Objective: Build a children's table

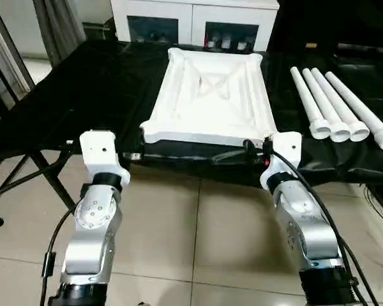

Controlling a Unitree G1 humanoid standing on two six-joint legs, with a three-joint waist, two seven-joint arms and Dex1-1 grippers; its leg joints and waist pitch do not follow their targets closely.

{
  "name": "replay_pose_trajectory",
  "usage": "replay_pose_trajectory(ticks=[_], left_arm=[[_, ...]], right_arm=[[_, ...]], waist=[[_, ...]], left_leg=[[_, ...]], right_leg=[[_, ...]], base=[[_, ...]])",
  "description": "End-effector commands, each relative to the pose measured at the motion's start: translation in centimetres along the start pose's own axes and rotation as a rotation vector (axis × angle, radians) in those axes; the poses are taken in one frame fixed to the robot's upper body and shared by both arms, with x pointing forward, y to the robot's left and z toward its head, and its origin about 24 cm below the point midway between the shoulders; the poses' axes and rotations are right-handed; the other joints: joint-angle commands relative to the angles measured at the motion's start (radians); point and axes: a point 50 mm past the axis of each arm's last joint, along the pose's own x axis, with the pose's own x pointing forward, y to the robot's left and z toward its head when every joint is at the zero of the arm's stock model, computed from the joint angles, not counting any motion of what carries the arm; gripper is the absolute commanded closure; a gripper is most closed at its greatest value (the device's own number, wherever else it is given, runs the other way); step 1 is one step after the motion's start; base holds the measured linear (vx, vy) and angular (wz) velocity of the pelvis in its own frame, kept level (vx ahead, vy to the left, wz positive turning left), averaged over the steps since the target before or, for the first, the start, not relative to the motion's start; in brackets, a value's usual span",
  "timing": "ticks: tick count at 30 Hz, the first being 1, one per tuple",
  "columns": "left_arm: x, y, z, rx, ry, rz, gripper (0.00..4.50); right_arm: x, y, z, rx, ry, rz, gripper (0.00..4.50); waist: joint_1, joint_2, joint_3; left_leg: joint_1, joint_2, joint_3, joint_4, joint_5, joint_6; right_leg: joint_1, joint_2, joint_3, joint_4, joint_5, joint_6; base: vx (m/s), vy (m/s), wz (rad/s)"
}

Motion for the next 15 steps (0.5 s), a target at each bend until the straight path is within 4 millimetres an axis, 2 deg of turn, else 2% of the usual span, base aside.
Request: replay_pose_trajectory(ticks=[1,2,3,4,5,6,7,8,10,11,12,13,14,15], left_arm=[[-0.1,0.0,0.5,-0.004,-0.020,0.001,0.02],[-0.2,0.1,0.6,0.007,-0.033,0.010,0.02],[-0.2,0.1,0.7,0.013,-0.046,0.015,0.02],[-0.2,0.1,0.9,0.034,-0.049,-0.003,0.02],[-0.2,0.1,1.0,0.050,-0.063,-0.008,0.02],[-0.1,0.0,1.0,0.047,-0.069,-0.010,0.02],[-0.1,0.1,1.0,0.054,-0.067,-0.001,0.02],[0.0,0.0,1.0,0.053,-0.066,-0.001,0.02],[0.1,-0.1,1.0,0.048,-0.068,0.007,0.02],[0.1,-0.5,1.1,0.004,-0.058,-0.011,0.02],[0.1,-0.5,1.1,0.004,-0.058,-0.011,0.02],[0.1,-0.7,1.0,-0.029,-0.032,-0.026,0.02],[0.0,-0.9,1.2,-0.058,-0.034,-0.056,0.02],[0.0,-0.9,1.3,-0.060,-0.035,-0.057,0.02]], right_arm=[[0.0,-0.7,0.6,-0.015,-0.011,-0.022,2.11],[0.0,-0.8,0.6,-0.043,-0.012,-0.036,2.11],[0.0,-0.9,0.7,-0.063,-0.012,-0.045,2.11],[0.1,-0.9,0.7,-0.097,-0.008,-0.049,2.11],[0.2,-1.0,0.9,-0.156,-0.019,-0.091,2.11],[0.2,-1.1,1.0,-0.182,-0.031,-0.116,2.11],[0.2,-1.1,1.1,-0.150,-0.031,-0.108,2.11],[0.2,-1.1,1.1,-0.148,-0.033,-0.112,2.11],[0.3,-1.2,1.7,-0.139,-0.068,-0.151,2.11],[0.2,-1.1,2.2,-0.151,-0.100,-0.156,2.11],[0.2,-1.1,2.2,-0.151,-0.100,-0.156,2.11],[0.2,-1.1,2.2,-0.154,-0.091,-0.145,2.11],[0.2,-1.0,2.0,-0.086,-0.069,-0.097,2.11],[0.2,-1.0,2.0,-0.081,-0.068,-0.094,2.11]], waist=[[-0.003,-0.001,-0.064],[-0.001,-0.002,-0.069],[-0.001,-0.010,-0.071],[0.010,-0.027,-0.062],[0.005,-0.007,-0.066],[-0.003,-0.007,-0.064],[-0.005,-0.007,-0.063],[-0.009,-0.004,-0.061],[-0.020,0.012,-0.056],[-0.032,0.017,-0.055],[-0.035,0.017,-0.055],[-0.035,0.015,-0.053],[-0.031,0.013,-0.051],[-0.025,0.008,-0.050]], left_leg=[[0.040,0.028,0.008,-0.072,-0.179,-0.148],[0.045,0.023,0.020,-0.066,-0.175,-0.146],[0.040,0.016,0.029,-0.058,-0.174,-0.133],[-0.011,0.016,-0.005,-0.078,-0.163,-0.068],[0.001,0.032,-0.010,-0.079,-0.143,-0.016],[0.001,0.034,-0.011,-0.075,-0.112,0.012],[0.000,0.034,-0.010,-0.074,-0.110,0.020],[0.007,0.044,-0.017,-0.080,-0.121,0.015],[0.024,0.062,-0.032,-0.096,-0.151,-0.026],[0.031,0.074,-0.043,-0.105,-0.157,-0.024],[0.032,0.076,-0.042,-0.103,-0.153,-0.006],[0.028,0.064,-0.031,-0.094,-0.160,0.035],[0.024,0.047,-0.017,-0.081,-0.184,0.066],[0.016,0.037,-0.012,-0.073,-0.204,0.074]], right_leg=[[0.005,0.021,0.030,-0.069,-0.127,-0.098],[-0.001,0.033,0.036,-0.072,-0.092,-0.076],[-0.004,0.048,0.046,-0.072,-0.059,-0.065],[0.039,0.006,0.031,-0.056,-0.023,-0.080],[0.026,-0.018,0.031,-0.063,-0.025,-0.088],[0.025,-0.020,0.028,-0.063,-0.001,-0.111],[0.027,-0.021,0.027,-0.064,-0.004,-0.123],[0.024,-0.015,0.018,-0.064,-0.015,-0.142],[0.017,0.011,-0.012,-0.063,-0.027,-0.174],[0.020,0.020,-0.035,-0.059,-0.010,-0.208],[0.020,0.017,-0.039,-0.061,-0.004,-0.228],[0.022,0.012,-0.045,-0.072,-0.011,-0.269],[0.024,0.008,-0.043,-0.085,-0.049,-0.299],[0.030,-0.005,-0.036,-0.095,-0.121,-0.291]], base=[[-0.017,-0.015,-0.65],[-0.014,-0.018,-0.41],[-0.013,-0.016,-0.37],[0.000,0.000,0.00],[0.000,0.000,0.00],[0.000,0.000,0.00],[0.000,0.000,0.00],[0.000,0.000,0.00],[0.000,0.000,0.00],[0.000,0.000,0.00],[0.000,0.000,0.00],[-0.004,-0.051,0.12],[-0.004,-0.051,0.12],[0.000,0.000,0.00]])
